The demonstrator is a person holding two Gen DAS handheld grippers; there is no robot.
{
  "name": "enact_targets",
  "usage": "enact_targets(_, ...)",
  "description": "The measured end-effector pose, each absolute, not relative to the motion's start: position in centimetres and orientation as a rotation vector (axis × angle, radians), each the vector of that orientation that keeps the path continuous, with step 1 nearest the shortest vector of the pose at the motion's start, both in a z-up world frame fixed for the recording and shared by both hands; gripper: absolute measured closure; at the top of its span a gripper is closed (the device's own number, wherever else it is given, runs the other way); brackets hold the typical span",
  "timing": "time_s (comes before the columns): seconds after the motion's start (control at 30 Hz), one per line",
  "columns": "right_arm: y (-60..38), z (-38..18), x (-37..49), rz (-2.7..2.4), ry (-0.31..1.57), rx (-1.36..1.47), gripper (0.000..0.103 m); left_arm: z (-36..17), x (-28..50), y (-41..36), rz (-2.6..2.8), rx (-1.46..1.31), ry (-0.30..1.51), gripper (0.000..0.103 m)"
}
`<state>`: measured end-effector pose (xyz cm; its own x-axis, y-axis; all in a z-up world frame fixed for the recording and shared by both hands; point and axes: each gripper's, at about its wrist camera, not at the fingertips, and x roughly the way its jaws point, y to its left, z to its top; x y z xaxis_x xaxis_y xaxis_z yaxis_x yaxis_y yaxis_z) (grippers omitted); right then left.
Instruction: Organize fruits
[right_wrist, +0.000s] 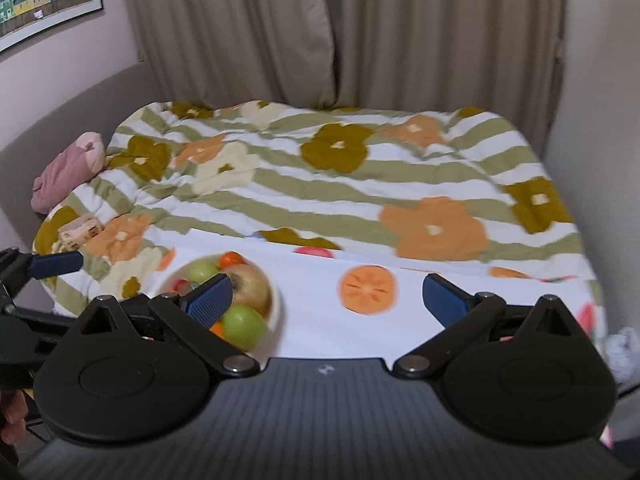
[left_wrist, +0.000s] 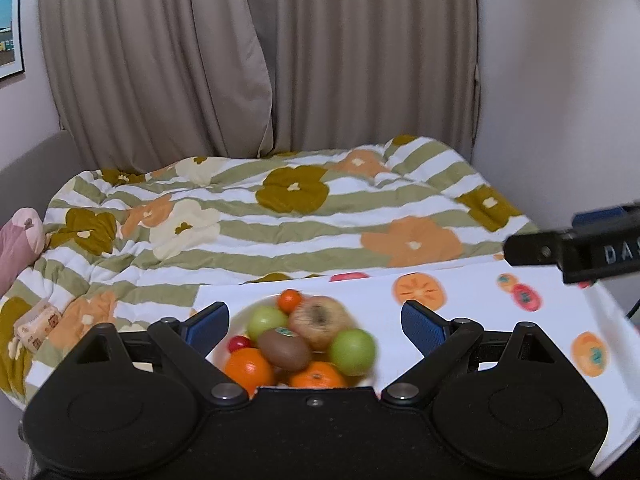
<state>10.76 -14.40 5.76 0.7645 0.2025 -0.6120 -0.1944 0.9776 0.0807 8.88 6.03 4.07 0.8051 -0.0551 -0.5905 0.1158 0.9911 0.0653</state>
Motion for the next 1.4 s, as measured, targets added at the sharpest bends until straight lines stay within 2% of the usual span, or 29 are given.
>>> enact_targets(0.27,-19.7,6.3,3.9,0.124,0.664,0.011,0.000,6.0,3.8,2.2,-0.084,0.093,0.578,0.005)
enact_targets(0.7,-23.3,7.1,-2.7,0.052,0.647,0.022,0.000,8.4,-2.2,0.5,-0.087,0.064,0.525,0.000)
enact_targets(1.4,-24.3,7.2,-4.9,0.033,0.654,0.018,0.000,7.9,-4.1,-1.1,-0.068,0.097,0.536,0.000)
